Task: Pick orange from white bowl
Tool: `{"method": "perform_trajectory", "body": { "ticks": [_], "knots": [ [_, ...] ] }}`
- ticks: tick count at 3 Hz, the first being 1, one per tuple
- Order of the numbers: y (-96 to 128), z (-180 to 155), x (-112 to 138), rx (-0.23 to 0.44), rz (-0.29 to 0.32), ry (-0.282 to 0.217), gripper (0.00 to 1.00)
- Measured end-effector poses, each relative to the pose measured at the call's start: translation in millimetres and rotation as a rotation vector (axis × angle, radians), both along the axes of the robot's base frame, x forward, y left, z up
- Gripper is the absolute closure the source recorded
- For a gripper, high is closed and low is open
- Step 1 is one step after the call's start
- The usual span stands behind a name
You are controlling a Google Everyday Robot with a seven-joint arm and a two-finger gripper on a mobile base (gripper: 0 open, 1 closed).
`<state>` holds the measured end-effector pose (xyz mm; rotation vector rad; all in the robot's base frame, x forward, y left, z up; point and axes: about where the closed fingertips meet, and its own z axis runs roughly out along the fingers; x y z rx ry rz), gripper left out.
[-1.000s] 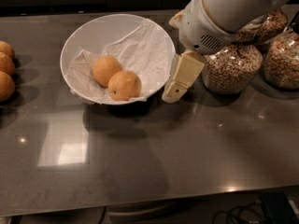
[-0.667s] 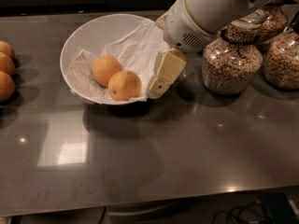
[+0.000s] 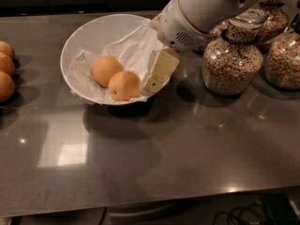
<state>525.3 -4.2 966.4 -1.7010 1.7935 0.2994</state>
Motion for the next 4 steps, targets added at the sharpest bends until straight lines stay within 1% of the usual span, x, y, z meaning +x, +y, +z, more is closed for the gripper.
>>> {"method": "perform_trajectory", "body": {
  "ticks": [1,2,3,4],
  "knots": [
    [11.3,0.6,6.1,0.037,0.004,-0.026,0.0],
    [46.8,1.5,23.6,0.114,0.012,-0.039,0.0],
    [82.2,4.7,32.8,0.161,0.044,-0.031,0.0],
    [99.8,3.7,42.2,0.215,0.019,-0.02,0.0]
  ]
}}
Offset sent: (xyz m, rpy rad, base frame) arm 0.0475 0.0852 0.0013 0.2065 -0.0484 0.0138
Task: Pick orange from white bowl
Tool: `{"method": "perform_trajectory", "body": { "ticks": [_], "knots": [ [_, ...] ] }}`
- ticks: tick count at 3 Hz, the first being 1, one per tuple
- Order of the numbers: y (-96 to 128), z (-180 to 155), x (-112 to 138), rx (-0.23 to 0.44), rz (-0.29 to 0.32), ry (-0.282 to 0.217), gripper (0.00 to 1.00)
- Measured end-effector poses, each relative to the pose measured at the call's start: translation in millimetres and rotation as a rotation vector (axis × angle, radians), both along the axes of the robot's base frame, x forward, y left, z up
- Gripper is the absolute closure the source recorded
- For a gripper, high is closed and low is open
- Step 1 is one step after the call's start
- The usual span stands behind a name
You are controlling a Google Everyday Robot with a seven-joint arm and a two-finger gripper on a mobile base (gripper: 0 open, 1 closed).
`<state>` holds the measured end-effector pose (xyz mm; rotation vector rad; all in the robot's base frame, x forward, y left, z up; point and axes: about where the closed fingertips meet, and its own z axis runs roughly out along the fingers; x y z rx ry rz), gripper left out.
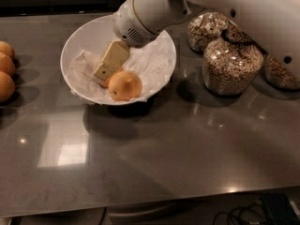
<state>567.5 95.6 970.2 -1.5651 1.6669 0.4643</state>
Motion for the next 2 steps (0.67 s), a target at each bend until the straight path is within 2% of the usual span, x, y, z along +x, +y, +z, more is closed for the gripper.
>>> {"method": "perform_trajectory", "body": {
  "ticks": [1,2],
  "knots": [
    [3.1,0.2,2.3,-0.002,-0.001,-0.003,0.0],
    [9.8,-5.1,22.3,-0.002,-0.041,-0.003,0.0]
  ]
}}
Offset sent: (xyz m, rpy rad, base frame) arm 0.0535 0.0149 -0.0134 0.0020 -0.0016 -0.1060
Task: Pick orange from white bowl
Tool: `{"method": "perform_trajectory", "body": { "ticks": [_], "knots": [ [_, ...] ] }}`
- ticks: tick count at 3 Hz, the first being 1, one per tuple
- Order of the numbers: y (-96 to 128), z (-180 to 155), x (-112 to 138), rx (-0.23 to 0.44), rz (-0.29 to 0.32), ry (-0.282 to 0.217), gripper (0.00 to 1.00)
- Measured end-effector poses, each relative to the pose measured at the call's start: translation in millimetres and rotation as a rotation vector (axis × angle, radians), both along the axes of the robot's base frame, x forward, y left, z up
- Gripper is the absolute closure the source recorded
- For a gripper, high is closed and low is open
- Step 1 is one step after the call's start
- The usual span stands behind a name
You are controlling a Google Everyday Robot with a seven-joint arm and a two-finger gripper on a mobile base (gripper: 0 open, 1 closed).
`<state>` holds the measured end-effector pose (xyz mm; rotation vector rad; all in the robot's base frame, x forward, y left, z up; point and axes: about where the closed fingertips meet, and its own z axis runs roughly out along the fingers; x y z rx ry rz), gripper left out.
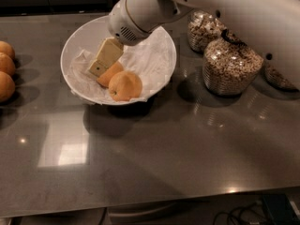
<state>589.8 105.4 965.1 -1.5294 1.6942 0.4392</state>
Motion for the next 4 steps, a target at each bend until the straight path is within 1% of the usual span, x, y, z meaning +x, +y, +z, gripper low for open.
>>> {"method": "perform_trajectory", "body": {
  "ticks": [1,2,4],
  "knots": [
    [6.0,-20.1,21.2,-0.036,-0.07,0.045,0.0],
    [7.1,-20.0,20.6,-0.037,-0.068,0.043,0.0],
    [14.1,-62.9,17.6,-0.058,-0.065,0.13,0.0]
  ]
}}
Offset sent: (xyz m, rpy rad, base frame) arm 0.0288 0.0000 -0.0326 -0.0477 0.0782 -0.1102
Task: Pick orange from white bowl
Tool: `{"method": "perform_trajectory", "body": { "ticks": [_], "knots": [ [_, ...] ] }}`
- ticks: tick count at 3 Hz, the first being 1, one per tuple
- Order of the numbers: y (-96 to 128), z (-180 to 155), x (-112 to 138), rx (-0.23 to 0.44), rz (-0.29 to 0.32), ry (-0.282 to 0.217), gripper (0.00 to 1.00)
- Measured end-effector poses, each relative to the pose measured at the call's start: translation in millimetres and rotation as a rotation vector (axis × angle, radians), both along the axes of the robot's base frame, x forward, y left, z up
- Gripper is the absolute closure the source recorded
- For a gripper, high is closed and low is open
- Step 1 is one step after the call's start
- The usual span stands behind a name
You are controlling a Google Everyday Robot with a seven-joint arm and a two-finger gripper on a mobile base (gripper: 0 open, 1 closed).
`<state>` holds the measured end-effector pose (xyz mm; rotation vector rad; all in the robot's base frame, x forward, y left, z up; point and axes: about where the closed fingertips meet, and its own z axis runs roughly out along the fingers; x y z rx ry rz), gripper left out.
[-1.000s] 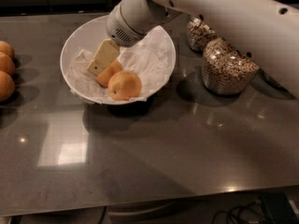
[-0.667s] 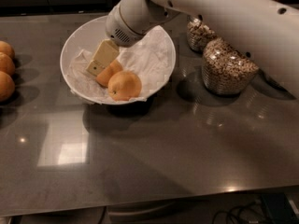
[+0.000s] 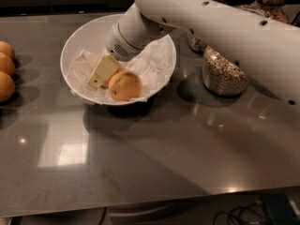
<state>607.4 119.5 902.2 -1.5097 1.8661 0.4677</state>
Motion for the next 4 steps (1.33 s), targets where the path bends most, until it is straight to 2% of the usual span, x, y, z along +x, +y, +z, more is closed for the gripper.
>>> {"method": "perform_trajectory", "body": {
  "ticks": [1,2,4],
  "knots": [
    [2.1,-11.0,-0.1,-0.012,-0.002,0.014,0.0],
    [1.5,-11.6,1.2,-0.017,-0.007,0.007,0.12],
    [-1.1,-10.6,4.2,-0.02,-0.013,-0.001,0.19]
  ]
}}
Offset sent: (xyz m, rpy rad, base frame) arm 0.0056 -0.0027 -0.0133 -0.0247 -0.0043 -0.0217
